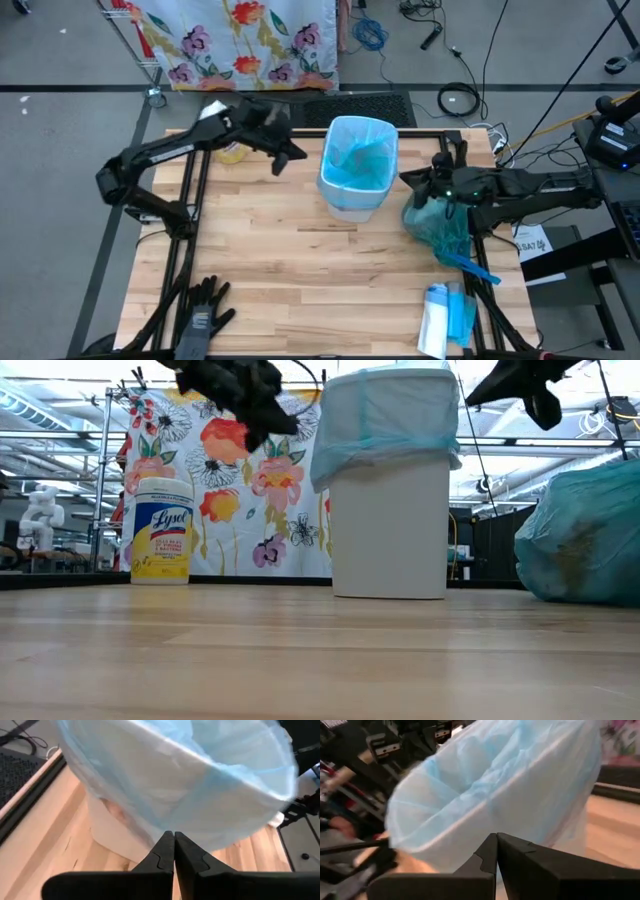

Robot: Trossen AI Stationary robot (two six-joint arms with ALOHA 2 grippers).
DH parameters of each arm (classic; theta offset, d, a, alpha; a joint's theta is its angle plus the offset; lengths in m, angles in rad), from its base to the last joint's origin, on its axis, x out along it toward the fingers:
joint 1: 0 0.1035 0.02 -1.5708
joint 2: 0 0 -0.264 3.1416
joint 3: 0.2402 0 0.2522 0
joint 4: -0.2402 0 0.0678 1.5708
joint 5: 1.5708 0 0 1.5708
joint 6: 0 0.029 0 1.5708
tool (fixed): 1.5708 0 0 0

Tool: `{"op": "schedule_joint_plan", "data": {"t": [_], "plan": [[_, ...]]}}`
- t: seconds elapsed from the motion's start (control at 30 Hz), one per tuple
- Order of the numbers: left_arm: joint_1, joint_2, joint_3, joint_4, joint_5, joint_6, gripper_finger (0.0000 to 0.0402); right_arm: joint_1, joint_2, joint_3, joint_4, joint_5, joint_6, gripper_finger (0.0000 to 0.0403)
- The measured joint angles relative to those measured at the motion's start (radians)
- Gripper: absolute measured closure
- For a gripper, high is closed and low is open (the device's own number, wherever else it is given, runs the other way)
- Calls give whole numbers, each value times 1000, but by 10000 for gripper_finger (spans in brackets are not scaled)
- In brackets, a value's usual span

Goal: Place trash/remove bag and relplace
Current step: Return to Home Position

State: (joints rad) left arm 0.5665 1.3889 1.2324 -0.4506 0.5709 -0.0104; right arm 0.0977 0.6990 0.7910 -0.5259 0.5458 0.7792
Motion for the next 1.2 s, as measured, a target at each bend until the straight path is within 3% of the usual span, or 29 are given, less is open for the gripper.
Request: {"op": "schedule_joint_plan", "data": {"t": [0.1,0.27,0.33,0.6,0.77,0.93,1.2], "plan": [[0,-65,0,-47,-7,-7,395,3,-17,0,-1,-43,22,403],[-21,-123,0,-63,-11,48,395,3,-18,0,-26,-279,-55,403],[-29,-130,0,-84,-11,70,395,3,-18,0,-32,-328,-98,403],[-111,-133,0,-164,4,86,395,42,26,-21,4,-337,-127,403],[-207,-146,-33,-200,9,130,395,121,68,-117,223,-335,-141,403],[-297,-219,-237,33,4,89,395,197,85,-244,444,-284,-155,403],[-411,-362,-678,536,-166,-40,395,266,85,-490,818,-257,-177,403]]}}
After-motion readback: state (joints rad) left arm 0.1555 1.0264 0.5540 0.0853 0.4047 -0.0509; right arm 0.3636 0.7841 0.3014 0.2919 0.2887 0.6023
